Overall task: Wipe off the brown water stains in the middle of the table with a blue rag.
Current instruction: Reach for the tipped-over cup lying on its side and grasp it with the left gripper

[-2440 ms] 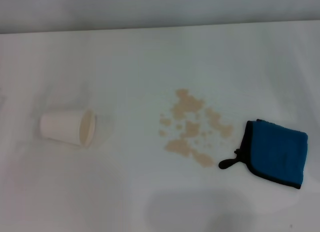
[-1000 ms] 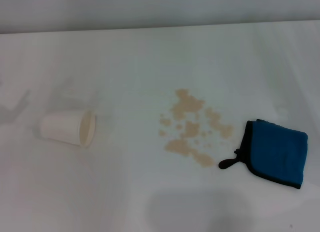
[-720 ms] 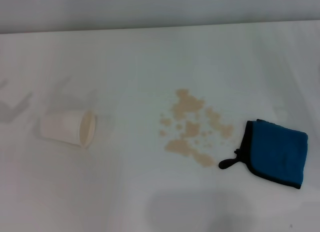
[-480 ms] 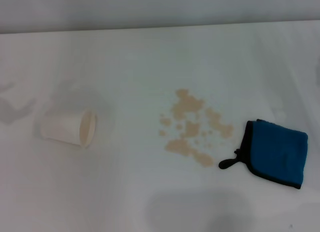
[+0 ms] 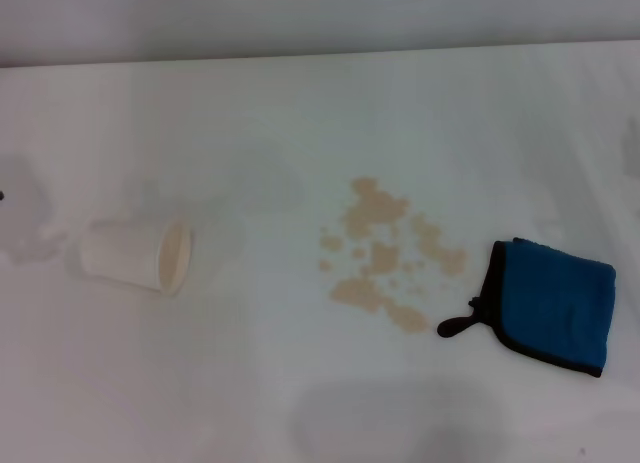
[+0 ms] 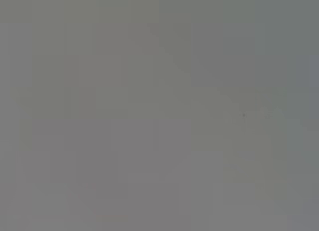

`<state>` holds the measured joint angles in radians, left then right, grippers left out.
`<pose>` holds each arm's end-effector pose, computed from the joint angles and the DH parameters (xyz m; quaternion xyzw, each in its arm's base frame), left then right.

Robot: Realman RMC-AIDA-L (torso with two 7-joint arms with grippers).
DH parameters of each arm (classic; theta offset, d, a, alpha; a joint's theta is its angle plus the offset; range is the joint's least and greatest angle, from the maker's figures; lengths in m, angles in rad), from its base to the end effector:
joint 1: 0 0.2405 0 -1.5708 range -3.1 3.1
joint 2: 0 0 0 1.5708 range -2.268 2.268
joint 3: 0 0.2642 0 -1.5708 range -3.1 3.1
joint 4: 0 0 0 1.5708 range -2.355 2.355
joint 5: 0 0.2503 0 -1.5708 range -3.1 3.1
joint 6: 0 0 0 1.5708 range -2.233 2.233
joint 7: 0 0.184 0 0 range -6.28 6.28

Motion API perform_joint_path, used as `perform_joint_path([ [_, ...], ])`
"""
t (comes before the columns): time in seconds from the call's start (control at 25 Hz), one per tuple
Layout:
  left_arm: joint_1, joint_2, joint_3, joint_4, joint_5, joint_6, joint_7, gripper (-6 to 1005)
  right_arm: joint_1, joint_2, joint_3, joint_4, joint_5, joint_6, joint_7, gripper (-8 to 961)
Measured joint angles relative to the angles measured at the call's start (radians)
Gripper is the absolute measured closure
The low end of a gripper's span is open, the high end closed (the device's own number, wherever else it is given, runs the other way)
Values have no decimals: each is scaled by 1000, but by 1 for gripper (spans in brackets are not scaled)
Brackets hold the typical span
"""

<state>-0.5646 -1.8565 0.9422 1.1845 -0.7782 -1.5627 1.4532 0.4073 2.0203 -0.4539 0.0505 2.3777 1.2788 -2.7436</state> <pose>-0.2701 0.4370 0.1086 -0.9640 -0.1005 0.1106 0.2200 0.4302 0.3583 0.0336 -0.5712 0.3177 0.3409 0.6757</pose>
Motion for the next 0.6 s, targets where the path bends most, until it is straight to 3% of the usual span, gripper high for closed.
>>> perform_joint_path([
  [0.24, -61, -20, 28, 41, 92, -53, 82, 140, 6, 0, 3, 3, 0, -7, 2, 475],
  [0.4, -78, -32, 95, 52, 126, -57, 137, 140, 8, 0, 10, 24, 0, -8, 14, 475],
  [0.6, -88, -73, 144, 53, 176, -51, 221, 140, 6, 1, 9, 50, 0, -3, 42, 475],
])
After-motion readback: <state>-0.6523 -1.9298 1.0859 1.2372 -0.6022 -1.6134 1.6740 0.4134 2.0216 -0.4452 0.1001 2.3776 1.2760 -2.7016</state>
